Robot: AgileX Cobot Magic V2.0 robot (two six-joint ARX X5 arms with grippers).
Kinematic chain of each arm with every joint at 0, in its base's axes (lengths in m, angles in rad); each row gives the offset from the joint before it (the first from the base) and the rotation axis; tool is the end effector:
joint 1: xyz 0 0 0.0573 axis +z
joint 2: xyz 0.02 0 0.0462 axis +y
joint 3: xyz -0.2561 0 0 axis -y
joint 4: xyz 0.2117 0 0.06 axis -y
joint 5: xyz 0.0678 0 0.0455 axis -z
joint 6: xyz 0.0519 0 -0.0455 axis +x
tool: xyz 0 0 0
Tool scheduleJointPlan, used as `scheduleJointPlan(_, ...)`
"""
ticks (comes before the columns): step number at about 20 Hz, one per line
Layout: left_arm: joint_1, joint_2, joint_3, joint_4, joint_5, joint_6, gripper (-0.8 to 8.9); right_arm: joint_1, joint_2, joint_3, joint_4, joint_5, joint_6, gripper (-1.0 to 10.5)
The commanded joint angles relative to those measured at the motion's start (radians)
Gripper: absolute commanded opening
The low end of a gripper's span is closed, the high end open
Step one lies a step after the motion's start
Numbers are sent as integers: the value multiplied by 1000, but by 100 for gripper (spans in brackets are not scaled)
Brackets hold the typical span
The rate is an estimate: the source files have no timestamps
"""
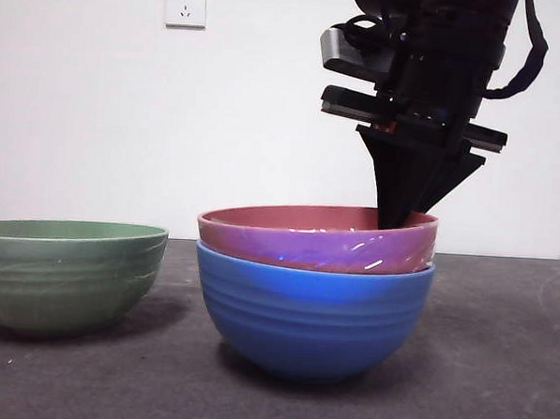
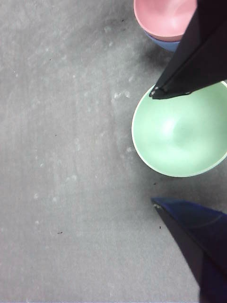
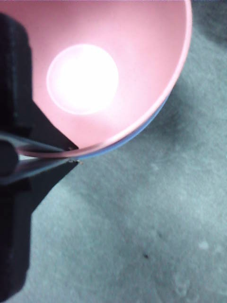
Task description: Pick up the green bowl on the top,put the green bowl on the left,pick up the red bowl in the middle,put the red bowl on the right
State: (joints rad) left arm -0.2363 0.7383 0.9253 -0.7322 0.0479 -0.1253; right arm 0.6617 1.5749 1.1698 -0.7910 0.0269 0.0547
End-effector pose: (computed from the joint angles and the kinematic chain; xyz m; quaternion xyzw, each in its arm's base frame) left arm 0.1255 -0.0328 0.3121 -0.0344 0.2761 -0.1193 0.9531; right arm 0.2242 0.1728 0.2199 -0.1685 0.5368 0.2433 0.7901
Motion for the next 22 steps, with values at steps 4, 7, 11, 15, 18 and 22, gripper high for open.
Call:
scheduleJointPlan(4, 1, -1, -7, 5, 5, -10, 346, 3, 1, 78, -11, -2, -11, -12)
scheduleJointPlan(7, 1, -1, -7, 5, 5, -10, 346, 3, 1, 136, -34, -1, -13, -12)
scheduleJointPlan(11, 1, -1, -7, 6, 5, -10, 346, -16, -57, 182, -56, 8, -23, -12)
scheduleJointPlan(15, 1, -1, -7, 25, 5, -10, 345, -94, -178, 182, -152, 111, -23, -12)
scheduleJointPlan(18, 1, -1, -7, 39, 5, -10, 346, -212, -246, 173, -271, 160, -4, -12)
scheduleJointPlan(22, 1, 1, -7, 44, 5, -10, 346, -361, -304, 50, -264, 154, 0, -12)
